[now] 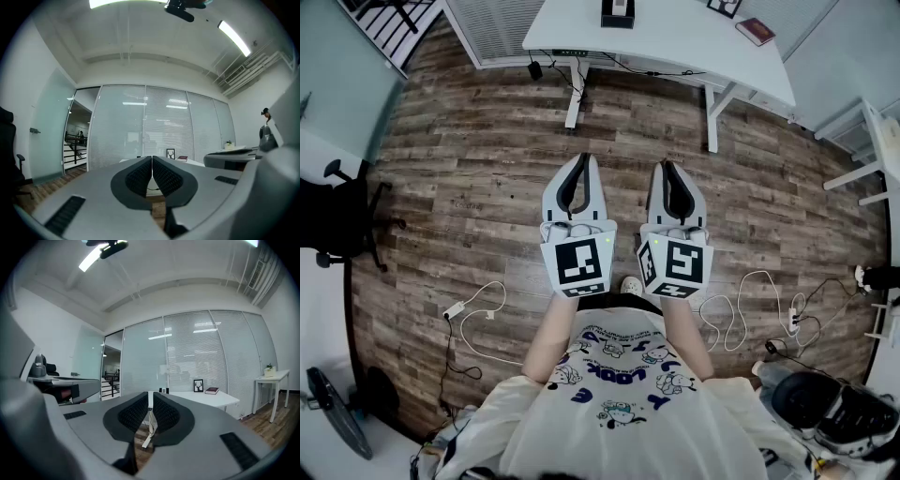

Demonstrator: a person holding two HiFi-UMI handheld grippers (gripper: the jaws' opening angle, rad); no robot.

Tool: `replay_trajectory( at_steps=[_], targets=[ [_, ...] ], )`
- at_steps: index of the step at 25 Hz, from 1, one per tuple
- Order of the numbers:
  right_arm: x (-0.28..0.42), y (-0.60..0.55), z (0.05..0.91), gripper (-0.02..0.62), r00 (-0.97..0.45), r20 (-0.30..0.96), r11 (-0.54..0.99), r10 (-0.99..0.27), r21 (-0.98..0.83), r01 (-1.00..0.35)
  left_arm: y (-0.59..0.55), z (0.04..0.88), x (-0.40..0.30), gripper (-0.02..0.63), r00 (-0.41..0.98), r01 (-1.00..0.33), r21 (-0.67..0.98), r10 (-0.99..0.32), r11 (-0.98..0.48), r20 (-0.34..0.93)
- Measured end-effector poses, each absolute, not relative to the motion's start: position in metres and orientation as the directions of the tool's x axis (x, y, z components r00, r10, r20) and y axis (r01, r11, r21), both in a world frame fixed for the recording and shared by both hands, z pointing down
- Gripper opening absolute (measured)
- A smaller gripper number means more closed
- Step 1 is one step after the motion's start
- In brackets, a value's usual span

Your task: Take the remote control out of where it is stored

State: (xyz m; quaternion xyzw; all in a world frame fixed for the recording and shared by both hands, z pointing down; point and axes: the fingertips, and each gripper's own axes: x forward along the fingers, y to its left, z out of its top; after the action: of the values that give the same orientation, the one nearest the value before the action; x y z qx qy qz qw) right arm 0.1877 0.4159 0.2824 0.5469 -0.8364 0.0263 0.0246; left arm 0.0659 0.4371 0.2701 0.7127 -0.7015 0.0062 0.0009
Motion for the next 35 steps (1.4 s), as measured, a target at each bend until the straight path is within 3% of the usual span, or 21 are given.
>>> replay_trajectory(
  at_steps=[15, 35],
  targets=[
    [0.176, 0.418, 0.288, 0.054, -0.404, 0.074, 0.403, -0.912, -0.029, -0.915, 0.439, 0.275, 0.054, 0.018, 0.023, -1.0, -0.005, -1.0, -0.023, 0.015],
    [0.113, 0.413, 0.298, 0.054, -0.362, 0.086, 0.361, -0.928, -0.036, -0.932, 0.429, 0.287, -0.012, 0.018, 0.074, -0.997, -0.002, -0.997, -0.074, 0.026]
  ],
)
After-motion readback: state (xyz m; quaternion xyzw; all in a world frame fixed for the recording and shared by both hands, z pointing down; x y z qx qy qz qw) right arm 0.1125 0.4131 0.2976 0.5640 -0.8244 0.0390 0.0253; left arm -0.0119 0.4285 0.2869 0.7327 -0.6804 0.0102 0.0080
